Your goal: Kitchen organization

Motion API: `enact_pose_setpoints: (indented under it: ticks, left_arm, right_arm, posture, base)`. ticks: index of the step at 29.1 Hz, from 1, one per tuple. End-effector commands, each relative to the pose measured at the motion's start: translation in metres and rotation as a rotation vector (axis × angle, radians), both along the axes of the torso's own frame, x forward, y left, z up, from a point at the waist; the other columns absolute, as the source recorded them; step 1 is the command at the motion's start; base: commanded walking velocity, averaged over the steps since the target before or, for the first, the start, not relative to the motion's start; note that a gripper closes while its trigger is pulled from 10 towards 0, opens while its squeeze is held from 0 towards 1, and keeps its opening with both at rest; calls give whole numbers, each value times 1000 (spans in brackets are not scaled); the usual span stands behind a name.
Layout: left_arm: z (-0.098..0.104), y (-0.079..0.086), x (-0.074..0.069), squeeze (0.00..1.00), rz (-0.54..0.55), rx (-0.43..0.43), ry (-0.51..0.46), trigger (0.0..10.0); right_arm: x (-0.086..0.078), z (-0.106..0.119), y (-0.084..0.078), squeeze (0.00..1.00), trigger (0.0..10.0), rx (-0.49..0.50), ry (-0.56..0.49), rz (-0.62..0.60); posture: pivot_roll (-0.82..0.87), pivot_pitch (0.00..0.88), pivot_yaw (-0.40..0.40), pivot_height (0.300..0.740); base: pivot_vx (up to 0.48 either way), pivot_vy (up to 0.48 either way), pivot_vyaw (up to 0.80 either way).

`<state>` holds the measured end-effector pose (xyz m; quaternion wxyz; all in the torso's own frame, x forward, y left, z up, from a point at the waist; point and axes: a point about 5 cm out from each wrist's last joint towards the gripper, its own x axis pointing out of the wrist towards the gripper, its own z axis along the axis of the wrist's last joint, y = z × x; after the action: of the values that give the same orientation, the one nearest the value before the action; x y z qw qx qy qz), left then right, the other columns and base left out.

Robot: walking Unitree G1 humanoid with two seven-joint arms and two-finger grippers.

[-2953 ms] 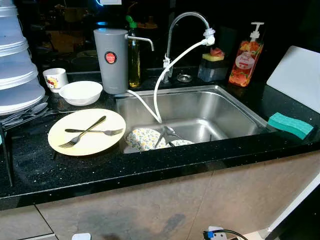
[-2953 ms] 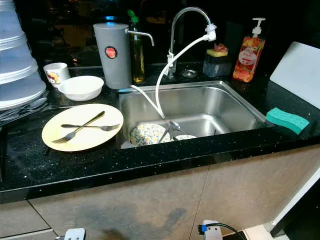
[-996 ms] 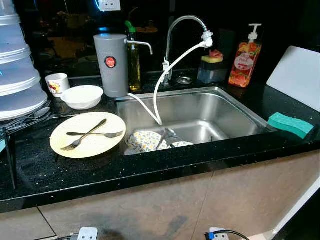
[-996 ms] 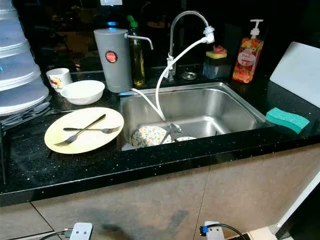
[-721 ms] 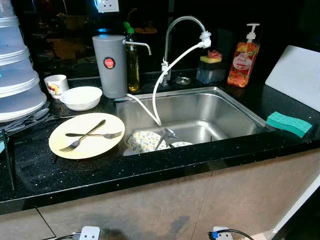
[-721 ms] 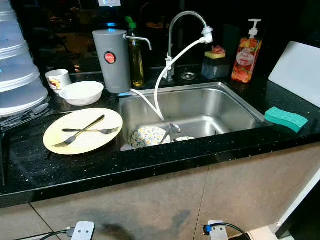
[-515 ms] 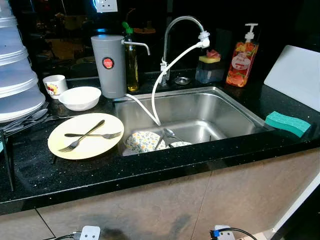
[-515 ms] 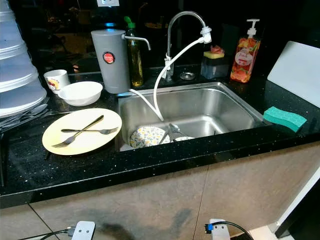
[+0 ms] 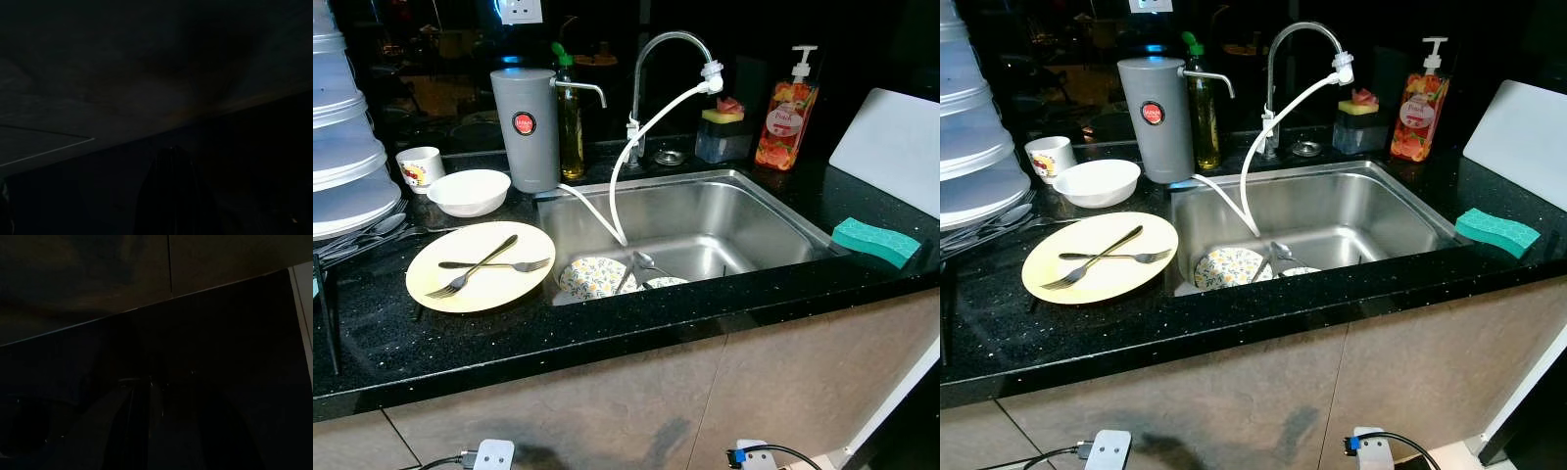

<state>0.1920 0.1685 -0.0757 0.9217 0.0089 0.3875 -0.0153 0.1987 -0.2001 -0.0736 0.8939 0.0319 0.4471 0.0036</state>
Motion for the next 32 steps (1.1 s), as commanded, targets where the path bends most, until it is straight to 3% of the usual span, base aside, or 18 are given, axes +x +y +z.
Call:
enact_pose_setpoints:
  ticks: [1,13,21,29,32]
  left_arm:
    - [-2,-5,-2,0,-14,3,25,10000]
    - [-3,-3,-3,0,-23,22,26,10000]
    - [-3,6,-6,0,26,29,12,10000]
    - [4,8,5,0,75,8,-48,10000]
    - [6,5,9,0,30,6,-61,10000]
  right_arm:
    - [4,2,0,0,10000,-5,-7,-10]
    - [3,2,-3,0,10000,-11,-4,-4]
    - [6,2,4,0,10000,-1,-3,10]
    - [11,4,8,0,10000,3,-8,39]
    - [12,5,9,0,10000,5,-12,42]
  posture:
    - [-27,0,2,740]
    - [-36,0,-15,740]
    - [-10,0,-36,740]
    - [2,0,-53,740]
    - [-7,1,-37,740]
  base:
    - [0,0,0]
    - [0,0,0]
    - [0,0,0]
    - [0,0,0]
    - [0,0,0]
